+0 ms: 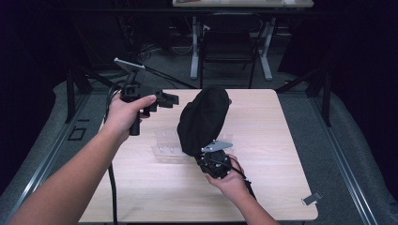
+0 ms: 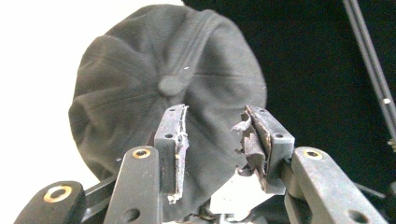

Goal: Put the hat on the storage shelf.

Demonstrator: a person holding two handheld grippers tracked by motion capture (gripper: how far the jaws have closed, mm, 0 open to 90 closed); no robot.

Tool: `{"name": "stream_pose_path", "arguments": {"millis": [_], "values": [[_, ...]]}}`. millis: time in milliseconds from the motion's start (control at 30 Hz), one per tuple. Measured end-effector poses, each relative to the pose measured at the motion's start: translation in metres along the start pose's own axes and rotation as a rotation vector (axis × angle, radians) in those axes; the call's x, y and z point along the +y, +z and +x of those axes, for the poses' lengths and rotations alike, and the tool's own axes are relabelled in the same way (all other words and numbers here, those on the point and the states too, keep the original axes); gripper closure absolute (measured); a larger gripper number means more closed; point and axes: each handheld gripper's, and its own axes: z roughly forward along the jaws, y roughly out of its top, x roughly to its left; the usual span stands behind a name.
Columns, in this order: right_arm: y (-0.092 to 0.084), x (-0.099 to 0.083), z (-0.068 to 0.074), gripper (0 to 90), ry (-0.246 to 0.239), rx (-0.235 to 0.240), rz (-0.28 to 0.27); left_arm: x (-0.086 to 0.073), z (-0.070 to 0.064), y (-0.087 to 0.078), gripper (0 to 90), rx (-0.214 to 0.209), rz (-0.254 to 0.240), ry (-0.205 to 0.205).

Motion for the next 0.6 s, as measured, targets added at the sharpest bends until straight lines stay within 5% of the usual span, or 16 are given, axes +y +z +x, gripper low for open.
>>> {"name": "stream_pose_path", "arguments": {"millis": [200,367,600], "values": [[0.000,0.000,-0.002,75.7,-0.001,0.016,-0.005,-0.005,0.014,-0.006,57.1,0.064,-0.016,0.021],[-0.003,-0.001,-0.002,72.8,-0.002,0.016,0.003,-0.008,0.021,-0.011,56.3,0.129,-0.025,0.079],[-0.009,-0.006,-0.007,65.5,-0.002,0.009,-0.002,-0.015,0.031,-0.018,55.8,0.274,-0.043,0.186]]}}
